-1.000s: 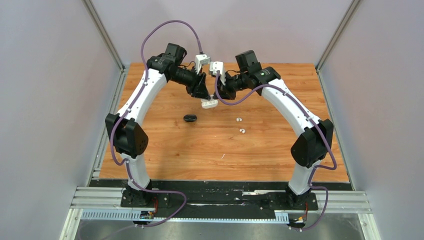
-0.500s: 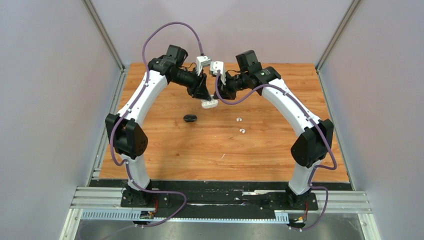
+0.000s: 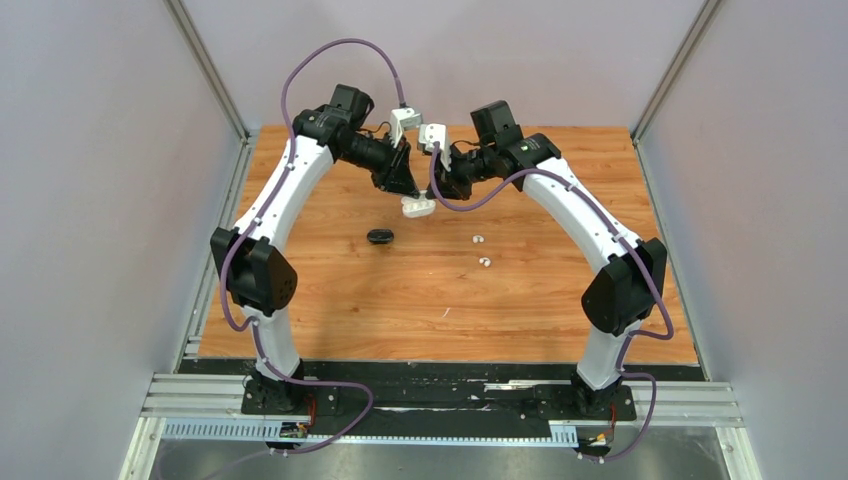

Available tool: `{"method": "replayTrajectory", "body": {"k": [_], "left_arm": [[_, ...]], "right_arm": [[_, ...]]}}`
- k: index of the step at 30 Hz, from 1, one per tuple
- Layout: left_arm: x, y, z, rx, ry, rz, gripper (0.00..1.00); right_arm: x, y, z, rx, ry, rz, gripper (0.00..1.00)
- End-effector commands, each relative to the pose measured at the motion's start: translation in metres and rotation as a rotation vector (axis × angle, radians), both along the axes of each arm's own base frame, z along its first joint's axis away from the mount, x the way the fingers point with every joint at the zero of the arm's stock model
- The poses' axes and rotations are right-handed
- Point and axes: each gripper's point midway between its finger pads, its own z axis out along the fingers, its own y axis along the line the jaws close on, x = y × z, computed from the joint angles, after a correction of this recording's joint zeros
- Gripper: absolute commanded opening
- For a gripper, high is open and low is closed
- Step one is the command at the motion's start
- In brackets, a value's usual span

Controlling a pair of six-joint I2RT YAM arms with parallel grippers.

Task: Insert the wireless bluetooth earbuds into the charging case
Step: Adjust the charging case.

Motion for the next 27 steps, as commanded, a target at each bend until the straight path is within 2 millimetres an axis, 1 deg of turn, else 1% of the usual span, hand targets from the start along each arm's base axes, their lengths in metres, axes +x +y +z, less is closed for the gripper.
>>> {"method": "replayTrajectory", "body": {"k": [1,2,3,5,12,14,16,17,19,21,22,25,27], "left_arm": [[-0.004,-0.006,0.012,-0.039,-0.005,-0.042,0.24],[-0.004,-0.005,0.011,-0.037,-0.004,-0.040,0.26],[-0.002,-0.005,0.010,-0.035,-0.005,-0.036,0.30],[-0.001,-0.005,0.008,-0.030,0.003,-0.024,0.32],[0.003,-0.006,0.002,-0.023,0.012,-0.019,0.28],[0.004,-0.007,0.001,-0.023,0.010,-0.019,0.23],[0.005,-0.008,0.000,-0.027,0.013,-0.021,0.15],[0.005,-0.008,-0.001,-0.029,0.015,-0.022,0.07],[0.005,-0.009,-0.001,-0.033,0.015,-0.026,0.00],[0.006,-0.008,-0.001,-0.030,0.006,-0.027,0.00],[0.007,-0.008,0.000,-0.027,-0.005,-0.024,0.00],[0.009,-0.005,0.001,-0.015,-0.044,-0.028,0.00],[0.012,-0.002,0.001,0.004,-0.087,-0.024,0.00]], "right_arm": [[-0.002,0.008,0.030,0.053,-0.080,0.038,0.00],[-0.002,0.007,0.030,0.053,-0.078,0.036,0.00],[-0.002,0.008,0.030,0.054,-0.077,0.036,0.00],[-0.002,0.008,0.031,0.059,-0.073,0.036,0.00],[0.000,0.010,0.032,0.064,-0.070,0.032,0.00],[0.000,0.010,0.031,0.064,-0.067,0.033,0.00],[0.000,0.011,0.031,0.067,-0.063,0.030,0.00],[0.001,0.011,0.030,0.066,-0.059,0.029,0.00],[0.003,0.011,0.028,0.062,-0.059,0.023,0.00],[0.005,0.011,0.027,0.057,-0.063,0.014,0.01],[0.006,0.010,0.027,0.053,-0.067,0.008,0.03],[0.012,0.007,0.028,0.037,-0.096,-0.019,0.21],[0.020,0.003,0.034,0.024,-0.149,-0.053,0.26]]}}
